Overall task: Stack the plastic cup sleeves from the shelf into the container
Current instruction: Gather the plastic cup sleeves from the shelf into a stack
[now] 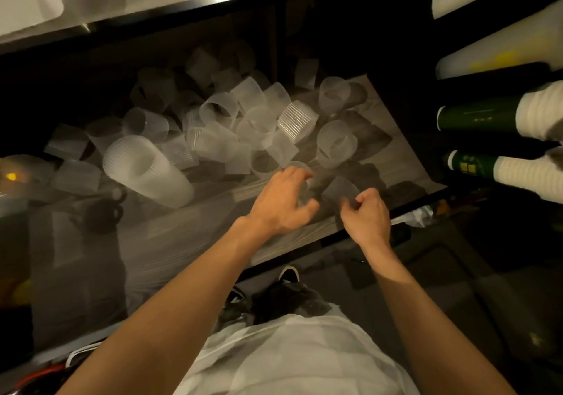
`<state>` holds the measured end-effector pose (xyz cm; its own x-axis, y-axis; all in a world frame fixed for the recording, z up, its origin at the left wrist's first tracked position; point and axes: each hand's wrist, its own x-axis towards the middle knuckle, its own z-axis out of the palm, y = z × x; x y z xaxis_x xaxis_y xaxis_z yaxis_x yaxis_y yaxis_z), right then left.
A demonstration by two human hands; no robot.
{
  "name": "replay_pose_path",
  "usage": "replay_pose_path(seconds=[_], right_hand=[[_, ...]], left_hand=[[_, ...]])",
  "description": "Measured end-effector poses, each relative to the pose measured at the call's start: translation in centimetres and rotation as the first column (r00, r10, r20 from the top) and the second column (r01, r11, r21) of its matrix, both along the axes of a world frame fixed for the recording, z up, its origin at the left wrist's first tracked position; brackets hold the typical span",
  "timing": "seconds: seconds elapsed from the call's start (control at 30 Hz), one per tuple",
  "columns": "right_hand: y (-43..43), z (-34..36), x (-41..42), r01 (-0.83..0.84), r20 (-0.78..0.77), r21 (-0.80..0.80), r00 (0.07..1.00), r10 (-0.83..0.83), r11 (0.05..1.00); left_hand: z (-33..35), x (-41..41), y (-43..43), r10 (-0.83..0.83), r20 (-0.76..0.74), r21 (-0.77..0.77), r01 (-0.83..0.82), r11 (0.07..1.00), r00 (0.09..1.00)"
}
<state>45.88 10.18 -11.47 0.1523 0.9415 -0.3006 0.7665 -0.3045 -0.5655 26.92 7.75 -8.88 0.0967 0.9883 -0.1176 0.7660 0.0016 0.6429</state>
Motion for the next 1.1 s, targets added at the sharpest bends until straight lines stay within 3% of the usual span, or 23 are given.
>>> replay_pose_path(seconds=[0.1, 0.27, 0.4, 0.5, 0.67, 0.8, 1.1], right_hand=[[0.3, -0.6, 0.2, 0.056, -0.037, -0.082, 0.998, -0.059, 0.995], [0.8, -0.8, 0.5, 0.148, -0.299, -0.183, 0.933, -0.199, 0.972], [0.8, -0.5, 1.0, 0.159, -0.482, -0.195, 0.844, -0.236, 0.968], [0.6, 1.0, 1.0, 0.046, -0.590, -0.164, 0.796, -0.135, 0.985], [0.1, 4.1, -0.4, -0.219, -0.540, 0.027, 0.818, 0.199, 0.975], [-0.4, 4.2, -2.5, -0.427, -0.446, 0.106, 0.786, 0.427, 0.898], [-1.3, 2.8, -4.3, -0.607, -0.292, 0.090, 0.741, 0.604, 0.789]], left_hand=[[0.3, 2.1, 1.5, -0.060, -0.034, -0.123, 0.055, 0.991, 0.998], [-0.4, 3.6, 2.5, -0.061, -0.018, -0.245, 0.055, 0.968, 0.998], [-0.3, 3.3, 2.4, 0.073, 0.135, -0.217, -0.042, 0.975, 0.988], [0.9, 2.2, 2.4, 0.187, 0.266, -0.188, -0.139, 0.972, 0.946], [2.7, -1.5, 1.3, 0.302, 0.415, -0.289, -0.191, 0.938, 0.858], [3.4, -4.5, -0.7, 0.238, 0.428, -0.276, -0.124, 0.953, 0.872], [1.1, -6.3, -3.2, 0.209, 0.316, -0.222, -0.142, 0.965, 0.925]])
